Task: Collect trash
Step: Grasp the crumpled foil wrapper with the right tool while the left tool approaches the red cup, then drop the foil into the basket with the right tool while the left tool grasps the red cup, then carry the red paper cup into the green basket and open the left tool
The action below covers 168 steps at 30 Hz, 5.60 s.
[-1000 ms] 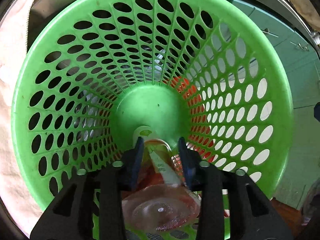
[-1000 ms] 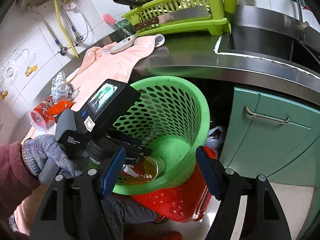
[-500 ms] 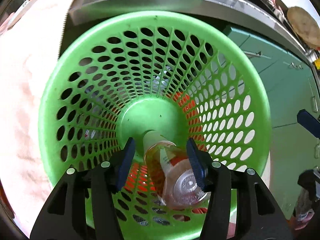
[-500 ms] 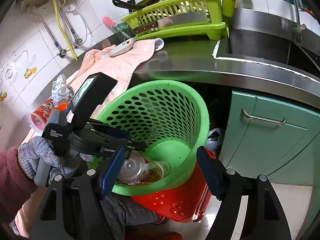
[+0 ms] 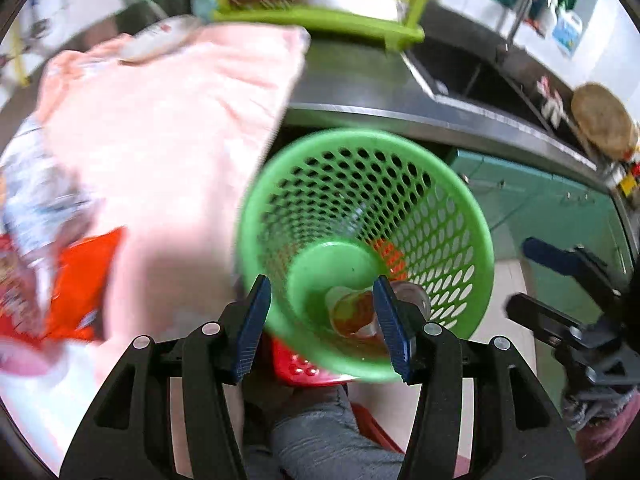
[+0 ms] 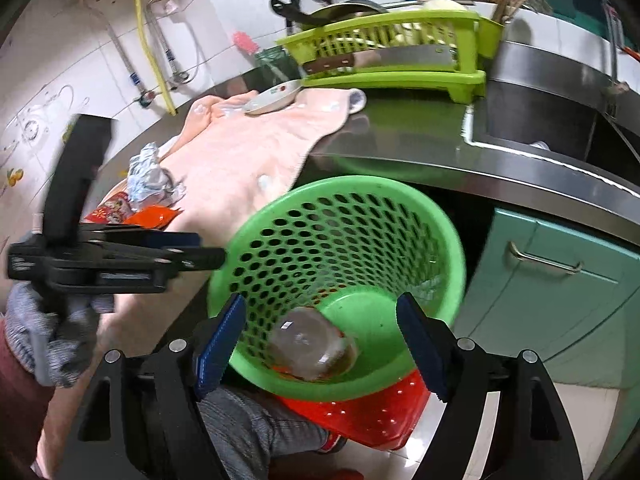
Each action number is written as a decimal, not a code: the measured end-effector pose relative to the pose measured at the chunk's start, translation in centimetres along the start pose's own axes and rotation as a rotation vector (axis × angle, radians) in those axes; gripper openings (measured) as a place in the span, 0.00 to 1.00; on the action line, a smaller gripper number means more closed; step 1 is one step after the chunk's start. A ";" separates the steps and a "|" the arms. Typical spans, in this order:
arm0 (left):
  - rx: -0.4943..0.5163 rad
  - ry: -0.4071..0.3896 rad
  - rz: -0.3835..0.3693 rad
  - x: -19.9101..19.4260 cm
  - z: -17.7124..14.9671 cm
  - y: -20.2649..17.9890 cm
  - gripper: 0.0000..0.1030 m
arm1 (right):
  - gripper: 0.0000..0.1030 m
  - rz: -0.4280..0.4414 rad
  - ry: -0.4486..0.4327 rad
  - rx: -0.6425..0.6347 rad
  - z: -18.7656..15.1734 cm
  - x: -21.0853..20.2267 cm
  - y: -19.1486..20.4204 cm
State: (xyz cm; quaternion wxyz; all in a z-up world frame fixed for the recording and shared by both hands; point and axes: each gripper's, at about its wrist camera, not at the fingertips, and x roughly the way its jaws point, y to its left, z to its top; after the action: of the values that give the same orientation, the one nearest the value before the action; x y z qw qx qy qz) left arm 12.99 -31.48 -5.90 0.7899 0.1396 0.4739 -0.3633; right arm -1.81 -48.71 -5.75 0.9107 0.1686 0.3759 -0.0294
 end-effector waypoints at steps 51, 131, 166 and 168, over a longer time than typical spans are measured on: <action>-0.470 -0.262 0.179 -15.1 -8.7 21.5 0.61 | 0.51 0.315 0.122 -0.202 13.7 22.4 23.5; -0.186 -0.179 0.142 -10.1 0.2 13.4 0.67 | 0.66 -0.036 0.139 0.113 4.2 12.0 -2.9; 0.257 0.222 0.009 17.4 5.3 -4.9 0.68 | 0.69 -0.062 -0.006 0.189 -0.1 2.4 -10.3; 0.253 0.214 0.010 17.4 5.4 -4.6 0.68 | 0.69 -0.055 0.001 0.188 -0.2 2.7 -10.2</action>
State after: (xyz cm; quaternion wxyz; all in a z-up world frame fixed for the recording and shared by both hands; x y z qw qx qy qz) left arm 18.22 -45.40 -17.40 0.7126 0.2783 0.5052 -0.3994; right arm -1.85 -58.08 -10.62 0.8896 0.2429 0.3763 -0.0896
